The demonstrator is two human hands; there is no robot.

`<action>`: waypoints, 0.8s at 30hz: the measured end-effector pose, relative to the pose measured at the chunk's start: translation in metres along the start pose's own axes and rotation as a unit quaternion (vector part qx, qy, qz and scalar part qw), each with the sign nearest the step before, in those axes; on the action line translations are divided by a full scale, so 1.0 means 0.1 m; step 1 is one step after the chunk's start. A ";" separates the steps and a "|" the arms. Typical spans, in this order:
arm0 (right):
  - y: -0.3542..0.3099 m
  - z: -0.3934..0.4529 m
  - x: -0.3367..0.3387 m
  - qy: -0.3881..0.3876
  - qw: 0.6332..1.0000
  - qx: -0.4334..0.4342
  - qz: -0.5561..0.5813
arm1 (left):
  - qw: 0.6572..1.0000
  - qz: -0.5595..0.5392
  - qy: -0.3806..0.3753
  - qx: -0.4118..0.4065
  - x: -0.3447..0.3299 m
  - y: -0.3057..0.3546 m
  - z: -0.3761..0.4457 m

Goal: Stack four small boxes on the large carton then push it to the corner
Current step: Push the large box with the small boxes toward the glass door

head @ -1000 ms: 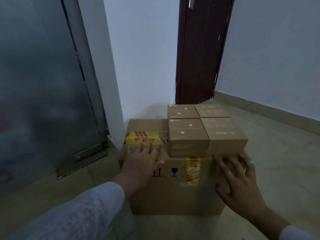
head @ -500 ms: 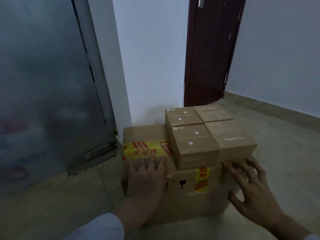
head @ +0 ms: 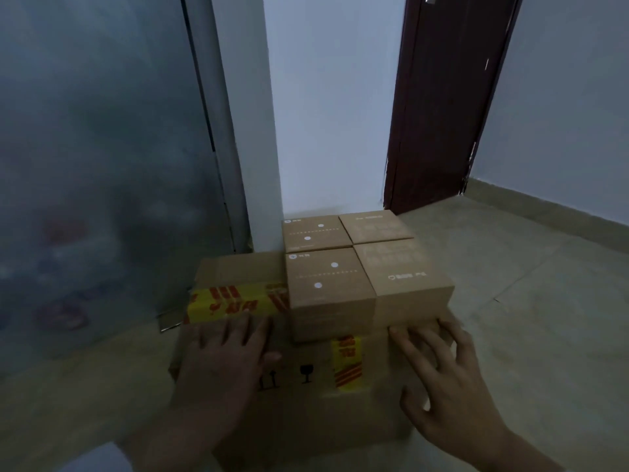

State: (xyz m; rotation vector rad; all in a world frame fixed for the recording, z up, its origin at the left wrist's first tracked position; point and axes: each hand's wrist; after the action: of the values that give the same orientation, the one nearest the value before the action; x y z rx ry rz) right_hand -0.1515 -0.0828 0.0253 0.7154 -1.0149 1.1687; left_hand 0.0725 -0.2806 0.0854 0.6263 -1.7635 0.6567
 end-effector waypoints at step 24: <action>-1.49 1.01 -0.66 0.098 0.994 0.007 -0.040 | 0.994 -0.029 0.025 0.098 -0.23 -1.59 -0.22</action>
State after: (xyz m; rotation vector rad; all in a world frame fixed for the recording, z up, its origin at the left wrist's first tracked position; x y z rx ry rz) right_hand -0.0389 -0.2378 0.0126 0.6329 -0.8068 1.1535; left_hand 0.2038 -0.3750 0.0880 0.7849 -1.6401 0.8056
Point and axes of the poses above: each hand's wrist, its own z-axis towards the middle knuckle, its own x-axis out of the back of the hand, y = z × x, and after that the axes turned 11 degrees about -y, right-handed
